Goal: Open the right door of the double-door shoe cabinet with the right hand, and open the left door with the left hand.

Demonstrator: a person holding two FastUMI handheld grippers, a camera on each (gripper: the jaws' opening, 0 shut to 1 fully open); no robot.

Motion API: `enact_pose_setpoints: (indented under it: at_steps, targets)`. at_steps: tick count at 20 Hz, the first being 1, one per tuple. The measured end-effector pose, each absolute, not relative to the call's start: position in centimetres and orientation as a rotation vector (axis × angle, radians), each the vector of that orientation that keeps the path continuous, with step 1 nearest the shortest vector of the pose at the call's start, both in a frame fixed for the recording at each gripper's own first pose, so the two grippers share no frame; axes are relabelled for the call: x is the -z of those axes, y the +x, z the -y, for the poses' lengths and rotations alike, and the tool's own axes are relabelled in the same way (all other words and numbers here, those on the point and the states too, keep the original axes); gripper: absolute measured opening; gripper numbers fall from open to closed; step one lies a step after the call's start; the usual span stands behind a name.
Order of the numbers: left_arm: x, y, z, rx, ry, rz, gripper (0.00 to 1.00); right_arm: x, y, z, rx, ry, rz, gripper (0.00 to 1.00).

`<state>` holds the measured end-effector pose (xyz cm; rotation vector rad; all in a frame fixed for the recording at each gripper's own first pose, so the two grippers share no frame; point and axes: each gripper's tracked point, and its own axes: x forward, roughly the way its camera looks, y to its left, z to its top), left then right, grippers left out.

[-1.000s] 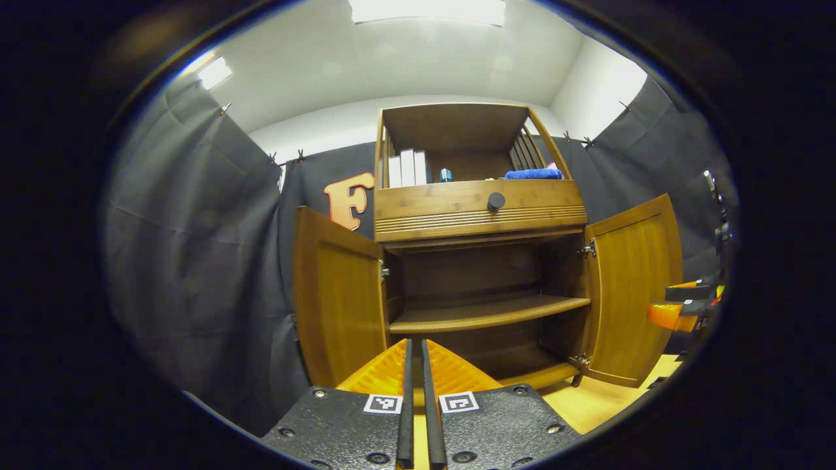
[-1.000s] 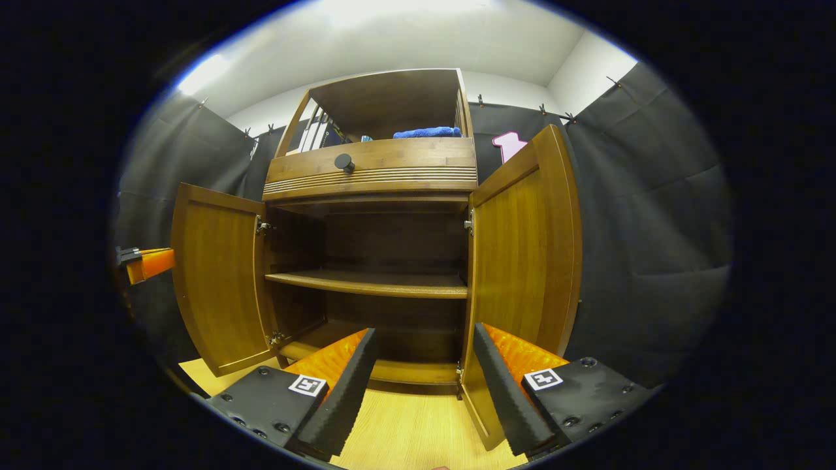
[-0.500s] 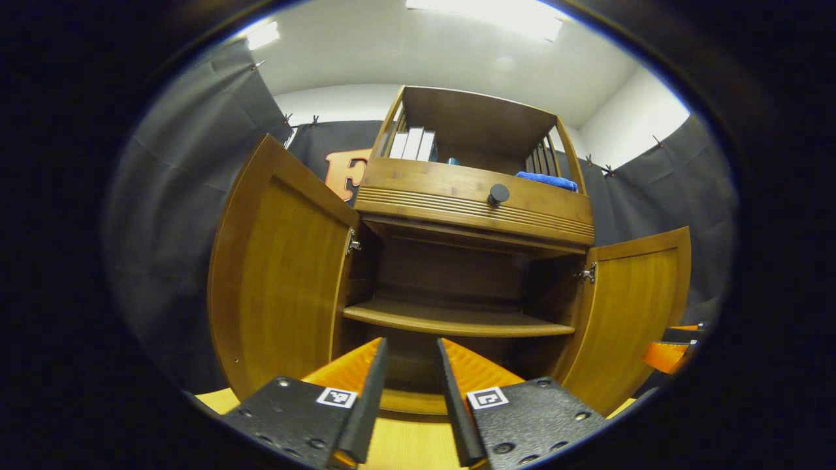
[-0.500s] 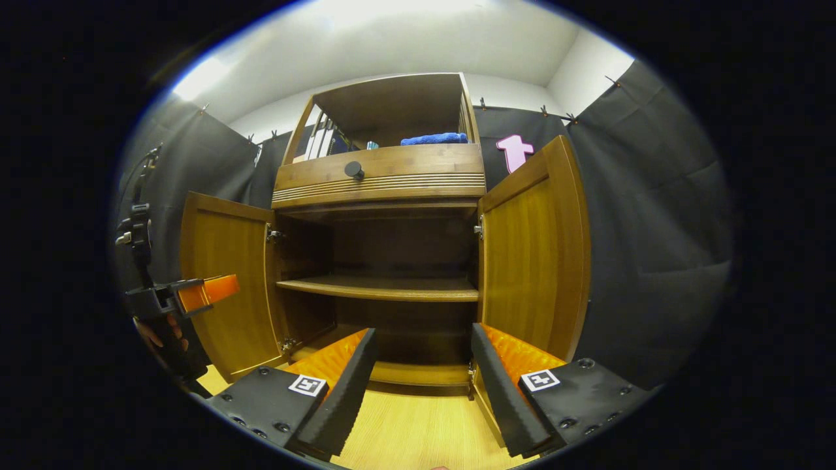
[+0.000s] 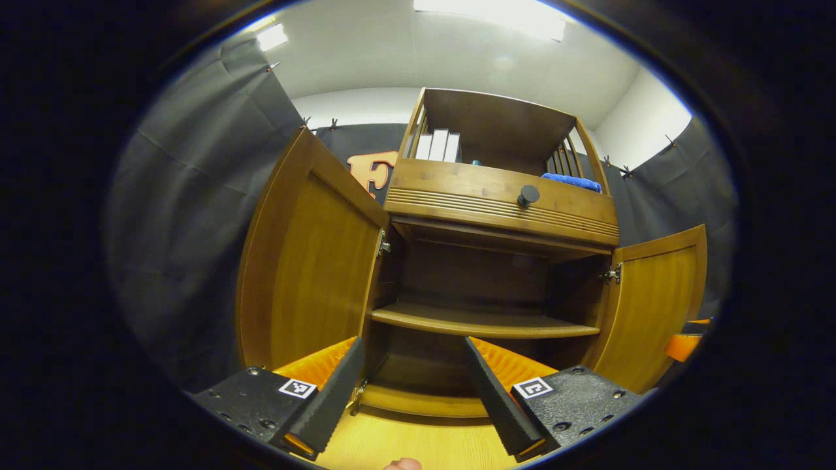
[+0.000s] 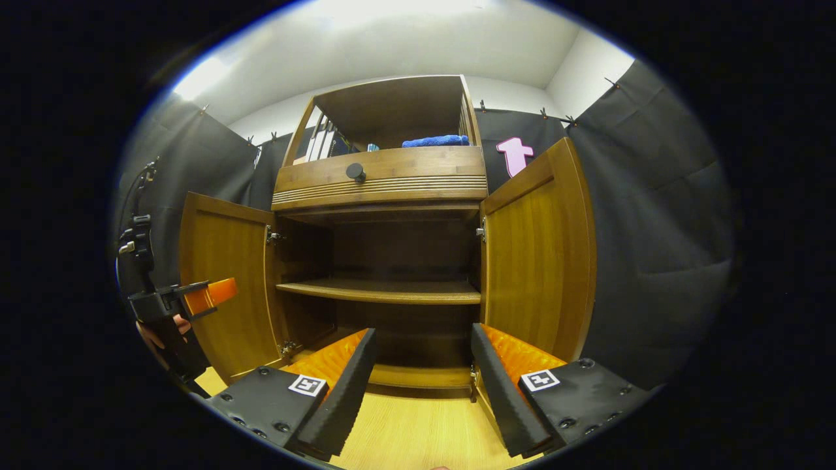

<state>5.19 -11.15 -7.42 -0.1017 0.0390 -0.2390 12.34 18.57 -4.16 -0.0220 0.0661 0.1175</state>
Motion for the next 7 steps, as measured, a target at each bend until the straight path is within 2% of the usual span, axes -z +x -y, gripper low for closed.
enact_pose_setpoints:
  at_steps: [1,4,5,7]
  targets:
    - [7.18,5.25,10.74,0.240,-0.085,-0.031,0.92,4.57,12.22,-18.83,-0.121,-0.014,-0.076,0.99]
    - [6.77,5.25,9.97,0.233,-0.051,-0.011,0.92,4.97,12.19,-19.20,-0.132,0.002,-0.090,0.87]
    - [6.72,5.09,10.10,0.238,-0.050,-0.011,0.92,5.08,12.15,-19.45,-0.137,0.006,-0.093,0.99]
    - [6.71,4.77,10.31,0.254,-0.046,-0.014,0.92,5.05,12.08,-19.46,-0.140,0.010,-0.091,0.99]
